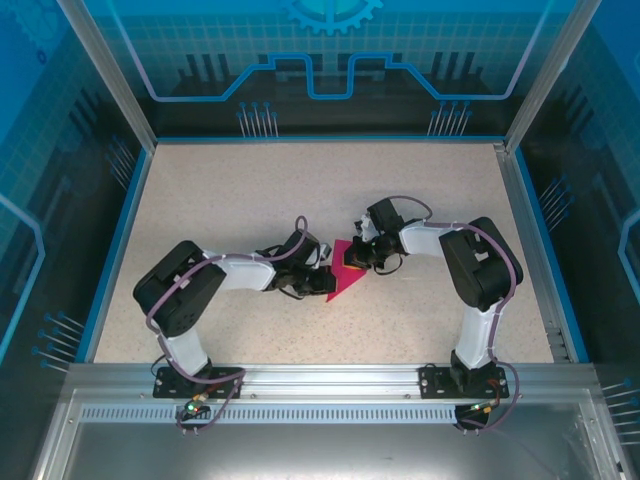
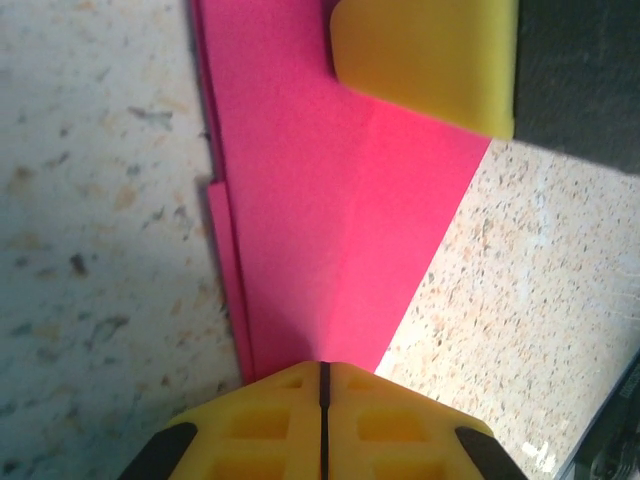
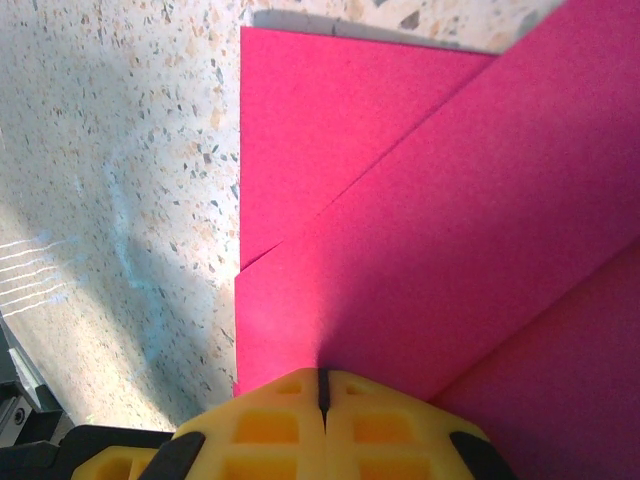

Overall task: Fold a paper plane with a square sheet of paper (pick it up from the middle)
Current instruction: Fourth fold the wing at the center of the table.

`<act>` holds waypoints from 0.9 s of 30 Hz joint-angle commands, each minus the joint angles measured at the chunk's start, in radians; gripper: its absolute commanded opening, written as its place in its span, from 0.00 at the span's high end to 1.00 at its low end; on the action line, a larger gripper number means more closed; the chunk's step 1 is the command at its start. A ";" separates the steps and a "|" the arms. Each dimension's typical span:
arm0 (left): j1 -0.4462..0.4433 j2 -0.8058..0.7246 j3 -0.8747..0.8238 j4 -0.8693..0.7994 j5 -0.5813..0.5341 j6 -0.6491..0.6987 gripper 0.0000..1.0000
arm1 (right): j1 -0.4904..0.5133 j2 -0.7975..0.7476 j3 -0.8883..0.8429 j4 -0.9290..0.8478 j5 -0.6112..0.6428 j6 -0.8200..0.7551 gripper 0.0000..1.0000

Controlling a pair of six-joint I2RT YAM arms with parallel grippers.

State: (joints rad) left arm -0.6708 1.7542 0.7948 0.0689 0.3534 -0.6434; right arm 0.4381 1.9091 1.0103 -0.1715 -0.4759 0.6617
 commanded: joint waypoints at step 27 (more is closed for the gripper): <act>-0.056 -0.013 -0.051 -0.033 -0.089 -0.098 0.89 | 0.010 0.101 -0.024 -0.081 0.129 -0.005 0.99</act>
State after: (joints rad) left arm -0.7231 1.7287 0.7841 0.0441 0.2756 -0.7063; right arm 0.4381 1.9202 1.0222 -0.1749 -0.4835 0.6617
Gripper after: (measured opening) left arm 0.112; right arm 0.040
